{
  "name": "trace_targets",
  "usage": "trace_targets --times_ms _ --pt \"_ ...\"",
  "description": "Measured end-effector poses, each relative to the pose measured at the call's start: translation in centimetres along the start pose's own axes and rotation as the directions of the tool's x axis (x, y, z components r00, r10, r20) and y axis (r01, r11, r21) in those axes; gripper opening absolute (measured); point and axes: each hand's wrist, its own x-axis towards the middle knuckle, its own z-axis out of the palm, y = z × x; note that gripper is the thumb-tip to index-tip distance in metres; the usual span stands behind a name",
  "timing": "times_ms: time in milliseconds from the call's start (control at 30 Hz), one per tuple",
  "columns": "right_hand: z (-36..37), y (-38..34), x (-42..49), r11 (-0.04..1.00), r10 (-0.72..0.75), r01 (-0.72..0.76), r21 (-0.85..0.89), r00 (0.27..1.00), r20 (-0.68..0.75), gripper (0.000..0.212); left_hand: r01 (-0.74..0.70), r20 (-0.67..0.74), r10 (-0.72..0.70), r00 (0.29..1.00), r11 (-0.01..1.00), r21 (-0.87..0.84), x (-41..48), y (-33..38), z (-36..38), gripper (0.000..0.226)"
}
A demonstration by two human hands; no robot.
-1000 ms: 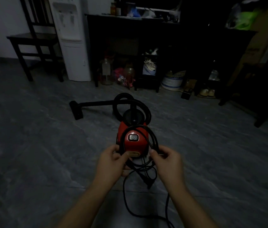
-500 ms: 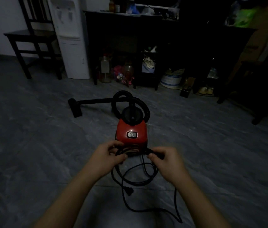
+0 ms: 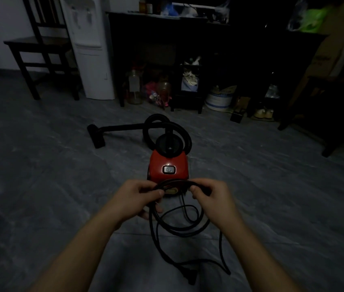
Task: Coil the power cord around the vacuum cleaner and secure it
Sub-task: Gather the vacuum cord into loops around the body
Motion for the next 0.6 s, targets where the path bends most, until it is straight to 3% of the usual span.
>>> trace_targets --times_ms 200,433,533,600 --pt "-0.2 -0.6 -0.4 0.991 0.020 -0.030 0.134 0.997 0.072 0.025 -0.064 -0.135 0.057 0.989 0.997 -0.050 0.0 0.2 0.0 0.010" --pt "-0.6 1.1 0.1 0.976 0.206 -0.212 0.043 0.971 0.118 0.030 -0.171 -0.394 0.119 0.911 0.980 -0.100 0.6 0.1 -1.2 0.010" --pt "-0.5 1.6 0.0 0.971 0.237 -0.239 0.002 0.963 0.128 0.024 -0.194 -0.430 0.118 0.895 0.971 -0.138 0.8 -0.1 -1.0 0.010" --pt "-0.6 1.6 0.1 0.967 0.253 -0.255 0.022 0.966 0.057 0.019 -0.192 -0.417 0.114 0.902 0.970 -0.149 0.8 -0.2 -0.7 0.010"
